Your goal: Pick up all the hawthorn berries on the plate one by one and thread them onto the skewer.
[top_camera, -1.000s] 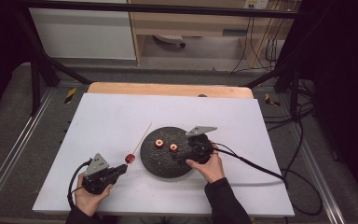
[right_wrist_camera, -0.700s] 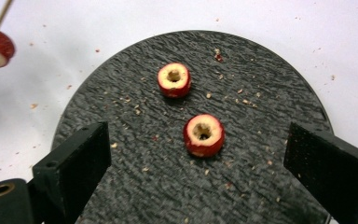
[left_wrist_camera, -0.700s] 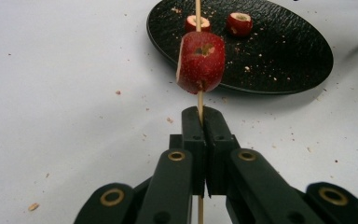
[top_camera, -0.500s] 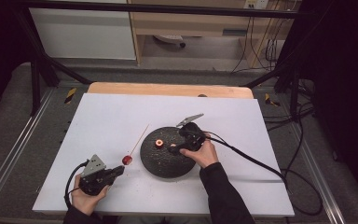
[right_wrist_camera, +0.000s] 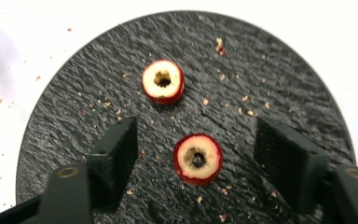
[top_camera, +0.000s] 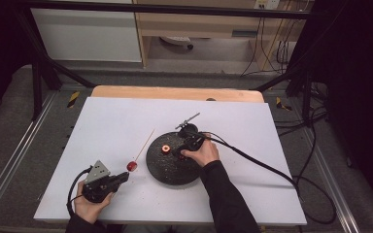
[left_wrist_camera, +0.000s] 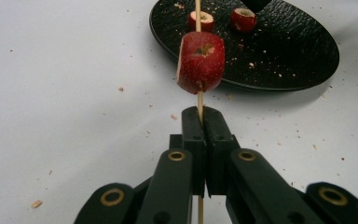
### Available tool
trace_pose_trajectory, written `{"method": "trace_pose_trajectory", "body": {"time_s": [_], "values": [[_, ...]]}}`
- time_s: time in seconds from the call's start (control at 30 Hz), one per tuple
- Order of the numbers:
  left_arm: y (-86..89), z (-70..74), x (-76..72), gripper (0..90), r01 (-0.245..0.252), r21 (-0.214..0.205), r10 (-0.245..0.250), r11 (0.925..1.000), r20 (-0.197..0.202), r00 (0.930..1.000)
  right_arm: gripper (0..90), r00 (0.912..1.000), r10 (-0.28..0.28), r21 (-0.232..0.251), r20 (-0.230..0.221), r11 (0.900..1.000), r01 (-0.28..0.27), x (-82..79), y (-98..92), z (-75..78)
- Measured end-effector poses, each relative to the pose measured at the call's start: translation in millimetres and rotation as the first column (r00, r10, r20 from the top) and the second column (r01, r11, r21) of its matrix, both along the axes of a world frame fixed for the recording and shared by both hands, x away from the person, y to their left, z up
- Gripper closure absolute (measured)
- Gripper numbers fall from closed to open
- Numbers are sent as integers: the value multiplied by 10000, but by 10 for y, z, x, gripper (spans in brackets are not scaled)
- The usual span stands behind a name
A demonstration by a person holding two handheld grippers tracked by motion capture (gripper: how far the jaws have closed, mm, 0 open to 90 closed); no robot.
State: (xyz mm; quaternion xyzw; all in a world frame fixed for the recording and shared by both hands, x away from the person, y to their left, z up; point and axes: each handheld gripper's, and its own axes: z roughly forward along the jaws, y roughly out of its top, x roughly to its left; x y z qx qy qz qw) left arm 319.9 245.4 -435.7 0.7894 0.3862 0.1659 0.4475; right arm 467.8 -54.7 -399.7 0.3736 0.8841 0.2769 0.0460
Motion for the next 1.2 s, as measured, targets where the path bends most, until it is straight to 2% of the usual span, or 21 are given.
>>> {"method": "trace_pose_trajectory", "body": {"time_s": [0.03,0.13,0.23,0.33,0.53,1.0,1.2], "values": [[1,0,1,885,4,23,-4,10000,11,10000,353,10000,0,0,0,10000,0,0,0,0],[-5,-7,6,885,13,111,-13,9999,-7,10000,428,9996,21,-322,-271,9995,-30,20,-4,-32],[-7,-9,6,885,33,134,-32,9999,-13,10000,455,9989,32,-360,-463,9993,-49,30,1,-48],[-11,-12,7,885,50,130,-49,9999,-29,10000,506,9961,-26,-338,-879,9994,-4,50,10,-75],[-16,-14,5,885,61,149,-60,9999,-39,10000,569,9918,-182,-384,-1268,9992,134,80,14,-102],[-21,-20,7,885,110,158,-110,9998,-51,9999,600,9853,-374,-414,-1670,9987,309,116,15,-125],[-24,-19,5,885,119,181,-119,9998,-26,9999,603,9869,-353,-393,-1572,9988,295,97,-5,-88]]}}
